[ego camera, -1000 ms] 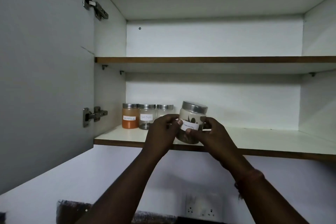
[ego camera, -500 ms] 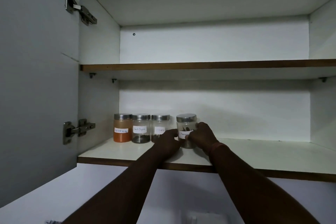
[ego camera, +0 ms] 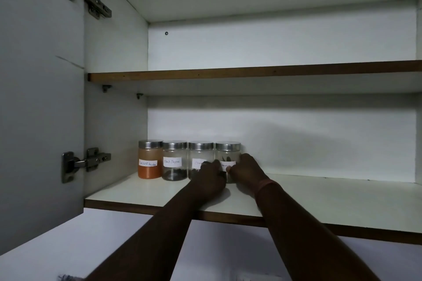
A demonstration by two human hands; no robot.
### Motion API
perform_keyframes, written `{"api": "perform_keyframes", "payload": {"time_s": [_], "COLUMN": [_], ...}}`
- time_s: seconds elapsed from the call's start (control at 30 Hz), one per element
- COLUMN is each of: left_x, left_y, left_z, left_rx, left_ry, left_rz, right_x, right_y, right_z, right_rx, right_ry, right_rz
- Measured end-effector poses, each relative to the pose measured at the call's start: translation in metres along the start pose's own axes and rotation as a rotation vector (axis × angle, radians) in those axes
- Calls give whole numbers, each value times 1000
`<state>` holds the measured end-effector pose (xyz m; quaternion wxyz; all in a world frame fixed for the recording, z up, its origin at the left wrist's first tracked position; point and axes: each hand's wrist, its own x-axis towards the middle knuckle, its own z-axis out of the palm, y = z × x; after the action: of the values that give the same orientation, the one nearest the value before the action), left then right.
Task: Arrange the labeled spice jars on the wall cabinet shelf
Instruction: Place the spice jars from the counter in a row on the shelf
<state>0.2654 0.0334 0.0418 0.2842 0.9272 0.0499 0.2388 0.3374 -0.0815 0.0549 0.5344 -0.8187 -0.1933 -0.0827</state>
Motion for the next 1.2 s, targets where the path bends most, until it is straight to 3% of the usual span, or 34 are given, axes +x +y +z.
{"api": "perform_keyframes", "payload": {"time_s": [0.33, 0.5, 0.67, 0.87, 1.03, 1.2], "left_x": [-17, -27, -47, -100, -161, -247], "left_y": [10, 12, 35, 46, 40, 29], "left_z": [-6, -5, -5, -2, 9, 38], "left_rx": [6, 89, 129, 119, 56, -51], "left_ry": [93, 162, 223, 266, 344, 265], "left_rz": [7, 26, 89, 146, 279, 245], "right_x": [-7, -25, -56, -123, -196, -294], "right_y": [4, -2, -3, -4, -4, 26], "right_z": [1, -4, -20, -41, -54, -33], "right_rx": [-21, -77, -264, -289, -444, -425], "right_ry": [-61, -4, 80, 169, 314, 308], "right_rz": [-3, -8, -192, -313, -522, -422]}}
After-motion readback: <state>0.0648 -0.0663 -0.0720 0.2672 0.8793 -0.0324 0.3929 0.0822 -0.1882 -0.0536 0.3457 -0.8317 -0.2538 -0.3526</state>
